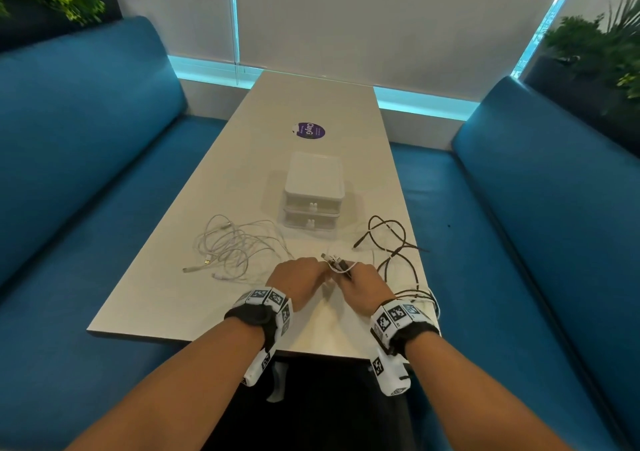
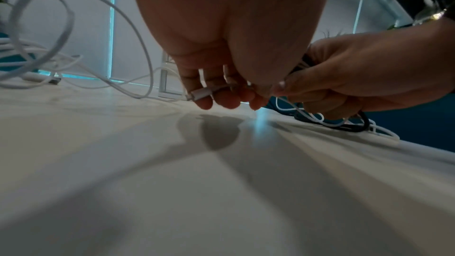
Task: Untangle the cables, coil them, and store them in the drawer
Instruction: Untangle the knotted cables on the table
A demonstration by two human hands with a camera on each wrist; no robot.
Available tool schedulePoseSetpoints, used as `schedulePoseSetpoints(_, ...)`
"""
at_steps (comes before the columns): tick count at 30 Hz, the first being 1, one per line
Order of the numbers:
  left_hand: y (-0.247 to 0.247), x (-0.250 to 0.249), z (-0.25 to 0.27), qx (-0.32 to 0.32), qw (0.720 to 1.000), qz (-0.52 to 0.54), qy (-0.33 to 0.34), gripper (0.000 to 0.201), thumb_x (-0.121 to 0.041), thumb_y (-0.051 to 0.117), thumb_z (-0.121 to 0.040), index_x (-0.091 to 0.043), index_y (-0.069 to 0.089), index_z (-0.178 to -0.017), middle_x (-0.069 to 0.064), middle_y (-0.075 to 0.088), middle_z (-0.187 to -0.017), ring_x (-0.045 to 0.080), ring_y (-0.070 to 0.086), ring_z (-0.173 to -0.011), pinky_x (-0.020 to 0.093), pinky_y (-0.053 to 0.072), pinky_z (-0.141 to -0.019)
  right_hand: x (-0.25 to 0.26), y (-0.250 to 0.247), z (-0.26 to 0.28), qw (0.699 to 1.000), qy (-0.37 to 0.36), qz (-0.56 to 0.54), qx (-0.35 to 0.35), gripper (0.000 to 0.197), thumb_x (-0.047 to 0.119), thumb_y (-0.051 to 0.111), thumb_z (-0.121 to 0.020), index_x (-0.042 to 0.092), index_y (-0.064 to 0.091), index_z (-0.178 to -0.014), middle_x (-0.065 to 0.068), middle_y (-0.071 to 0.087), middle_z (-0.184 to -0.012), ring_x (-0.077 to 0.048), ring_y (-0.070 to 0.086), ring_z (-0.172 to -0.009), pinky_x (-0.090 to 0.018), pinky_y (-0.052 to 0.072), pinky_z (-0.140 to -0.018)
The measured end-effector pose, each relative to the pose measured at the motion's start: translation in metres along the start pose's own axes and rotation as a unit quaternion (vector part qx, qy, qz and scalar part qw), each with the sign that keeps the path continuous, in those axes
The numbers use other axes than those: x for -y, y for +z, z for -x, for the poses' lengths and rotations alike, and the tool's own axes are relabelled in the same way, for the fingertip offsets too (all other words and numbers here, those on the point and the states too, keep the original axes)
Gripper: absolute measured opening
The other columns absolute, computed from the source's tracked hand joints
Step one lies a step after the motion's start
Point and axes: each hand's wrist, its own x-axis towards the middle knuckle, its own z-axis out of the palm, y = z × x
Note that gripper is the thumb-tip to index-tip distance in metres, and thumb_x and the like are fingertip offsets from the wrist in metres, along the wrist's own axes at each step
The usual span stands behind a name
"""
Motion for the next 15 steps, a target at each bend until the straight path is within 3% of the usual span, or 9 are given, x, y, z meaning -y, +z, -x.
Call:
schedulePoseSetpoints(4,0.002,-0.001,0.001,-0.006,0.997,0.070,-0.045,0.018,-0.029,0.043,-0.102,-0.021,0.055,-0.112,0.003,0.065,-0.108,0.029,0.062,-0.097,0.036,0.045,-0.075,0.001,0.000,-0.002,0.998,0.030,0.038,0.028,0.024,0.030,0.050,-0.098,0.014,0.067,-0.101,-0.012,0.069,-0.093,-0.030,0.064,-0.087,-0.040,0.053,-0.077)
schedulePoseSetpoints(7,0.002,-0.007,0.003,-0.056,0.994,0.084,-0.047,0.033,-0.037,0.051,-0.098,-0.019,0.050,-0.126,-0.001,0.060,-0.120,0.026,0.058,-0.103,0.037,0.041,-0.090,0.003,0.001,-0.002,0.997,0.046,0.058,0.030,0.028,0.030,0.046,-0.099,0.010,0.065,-0.102,-0.014,0.068,-0.093,-0.031,0.064,-0.085,-0.038,0.054,-0.074)
schedulePoseSetpoints(10,-0.003,-0.013,0.002,-0.102,0.990,0.079,-0.049,0.046,-0.050,0.055,-0.095,-0.018,0.047,-0.128,-0.002,0.056,-0.119,0.024,0.055,-0.103,0.035,0.038,-0.090,0.003,0.001,-0.005,0.996,0.051,0.072,0.029,0.028,0.029,0.044,-0.097,0.008,0.062,-0.099,-0.014,0.067,-0.092,-0.029,0.060,-0.078,-0.037,0.053,-0.069)
schedulePoseSetpoints(13,-0.006,-0.012,-0.003,-0.108,0.993,0.010,-0.044,0.041,-0.056,0.044,-0.099,-0.024,0.050,-0.123,-0.002,0.061,-0.110,0.023,0.061,-0.092,0.037,0.041,-0.084,0.003,-0.002,-0.006,0.996,0.058,0.071,0.019,0.026,0.026,0.044,-0.097,0.010,0.064,-0.100,-0.013,0.068,-0.095,-0.028,0.062,-0.081,-0.035,0.051,-0.070)
schedulePoseSetpoints(15,-0.008,-0.012,-0.007,-0.114,0.991,-0.056,-0.042,0.039,-0.051,0.030,-0.105,-0.024,0.054,-0.120,-0.003,0.065,-0.104,0.024,0.064,-0.086,0.038,0.040,-0.082,0.002,-0.001,-0.006,0.996,0.053,0.071,0.012,0.025,0.023,0.044,-0.098,0.013,0.066,-0.102,-0.011,0.069,-0.096,-0.030,0.064,-0.087,-0.036,0.052,-0.073)
